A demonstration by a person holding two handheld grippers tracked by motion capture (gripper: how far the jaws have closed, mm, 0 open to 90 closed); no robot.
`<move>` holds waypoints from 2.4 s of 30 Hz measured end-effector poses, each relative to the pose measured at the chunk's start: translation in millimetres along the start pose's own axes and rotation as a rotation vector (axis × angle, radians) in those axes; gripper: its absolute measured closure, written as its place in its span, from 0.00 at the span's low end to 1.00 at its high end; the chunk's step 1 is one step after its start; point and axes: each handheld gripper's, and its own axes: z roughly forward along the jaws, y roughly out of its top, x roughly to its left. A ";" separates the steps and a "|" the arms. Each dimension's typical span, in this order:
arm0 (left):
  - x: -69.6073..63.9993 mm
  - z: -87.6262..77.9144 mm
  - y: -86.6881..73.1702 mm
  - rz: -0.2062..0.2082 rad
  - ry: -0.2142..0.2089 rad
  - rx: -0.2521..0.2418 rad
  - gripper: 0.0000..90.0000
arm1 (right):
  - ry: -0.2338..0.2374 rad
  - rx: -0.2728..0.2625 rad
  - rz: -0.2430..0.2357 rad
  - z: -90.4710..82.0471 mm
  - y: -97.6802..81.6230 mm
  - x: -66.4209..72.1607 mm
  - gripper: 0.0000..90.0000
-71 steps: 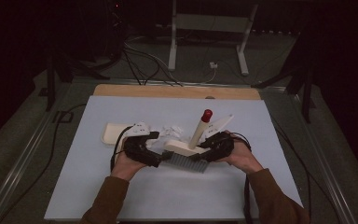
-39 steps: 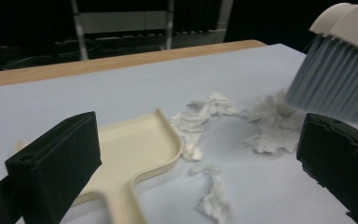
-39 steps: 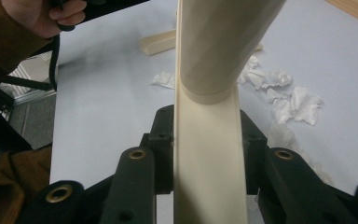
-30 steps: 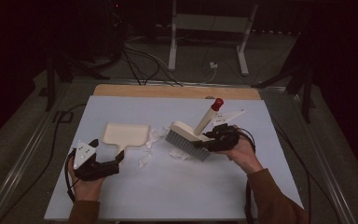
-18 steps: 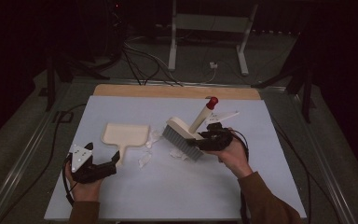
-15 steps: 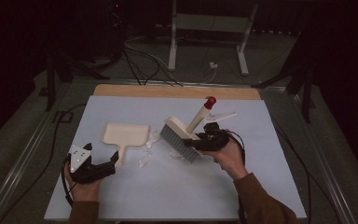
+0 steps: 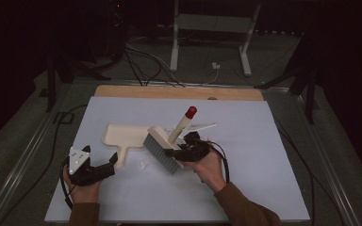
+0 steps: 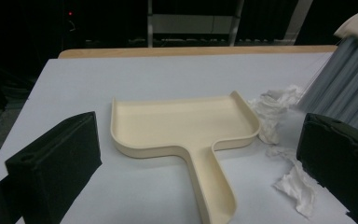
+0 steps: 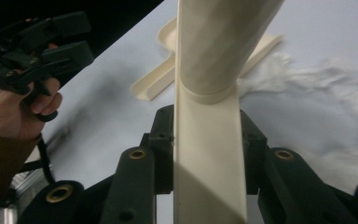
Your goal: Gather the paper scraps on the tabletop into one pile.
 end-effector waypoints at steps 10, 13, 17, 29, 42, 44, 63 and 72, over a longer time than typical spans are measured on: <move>-1.0 0.8 -0.7 0.000 -0.006 0.002 0.00 | -0.037 0.081 0.002 44.3 -17.9 15.7 0.75; -1.2 1.0 -0.9 0.002 -0.008 0.005 0.00 | -0.086 0.082 0.021 46.9 -18.7 11.4 0.75; -1.5 1.6 -1.3 0.001 -0.009 0.009 0.00 | -0.152 0.081 0.035 38.9 -19.3 3.4 0.75; -2.9 3.5 -2.6 0.000 -0.009 0.023 0.00 | -0.304 0.020 0.087 -4.9 -21.8 -21.6 0.75; -2.4 4.6 -3.5 -0.003 -0.013 0.029 0.00 | -0.272 -0.084 0.105 -5.0 -0.3 -6.5 0.75; -2.3 4.4 -3.5 -0.003 -0.012 0.029 0.00 | -0.271 -0.082 0.116 6.5 0.7 -3.1 0.75; 0.9 2.8 -3.2 -0.011 -0.003 0.024 0.00 | -0.405 -0.003 0.129 39.1 0.2 -14.6 0.75; -0.6 3.6 -3.3 -0.009 -0.005 0.028 0.00 | -0.384 -0.077 0.136 14.5 3.7 -8.9 0.75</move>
